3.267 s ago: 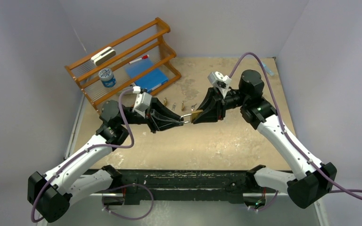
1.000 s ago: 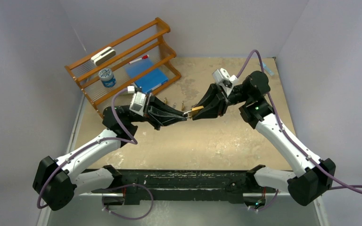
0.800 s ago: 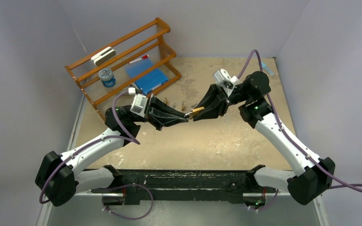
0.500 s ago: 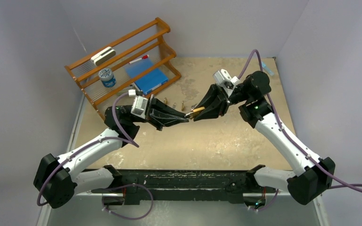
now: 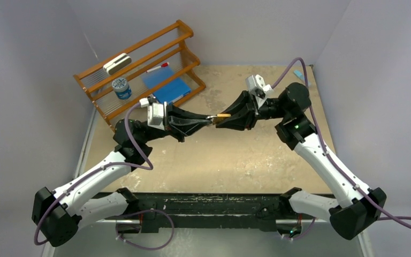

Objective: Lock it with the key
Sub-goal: Lock the lock.

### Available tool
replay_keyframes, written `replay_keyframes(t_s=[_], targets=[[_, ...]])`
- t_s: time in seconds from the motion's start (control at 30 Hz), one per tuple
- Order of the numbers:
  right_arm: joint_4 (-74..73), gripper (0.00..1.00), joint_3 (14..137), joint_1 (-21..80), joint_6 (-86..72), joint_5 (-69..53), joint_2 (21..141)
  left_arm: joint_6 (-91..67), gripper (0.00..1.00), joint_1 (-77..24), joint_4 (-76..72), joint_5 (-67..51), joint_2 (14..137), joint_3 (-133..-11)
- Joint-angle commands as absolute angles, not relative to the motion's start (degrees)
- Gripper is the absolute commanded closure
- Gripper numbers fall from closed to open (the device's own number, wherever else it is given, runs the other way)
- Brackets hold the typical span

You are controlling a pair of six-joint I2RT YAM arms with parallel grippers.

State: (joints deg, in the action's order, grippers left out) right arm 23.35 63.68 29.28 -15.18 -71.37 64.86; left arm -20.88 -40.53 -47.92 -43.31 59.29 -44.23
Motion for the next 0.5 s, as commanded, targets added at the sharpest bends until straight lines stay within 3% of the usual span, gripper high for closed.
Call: replay_keyframes(t_s=[0.0, 0.47], targets=[[18.5, 1.00, 63.9, 36.6, -12.8, -59.6, 63.6, -14.6, 1.00, -41.2, -36.2, -27.7, 61.5, -42.9], [15.0, 1.00, 65.1, 36.5, -10.3, -57.4, 64.9, -18.0, 1.00, -39.1, -39.5, -31.2, 61.5, -42.5]])
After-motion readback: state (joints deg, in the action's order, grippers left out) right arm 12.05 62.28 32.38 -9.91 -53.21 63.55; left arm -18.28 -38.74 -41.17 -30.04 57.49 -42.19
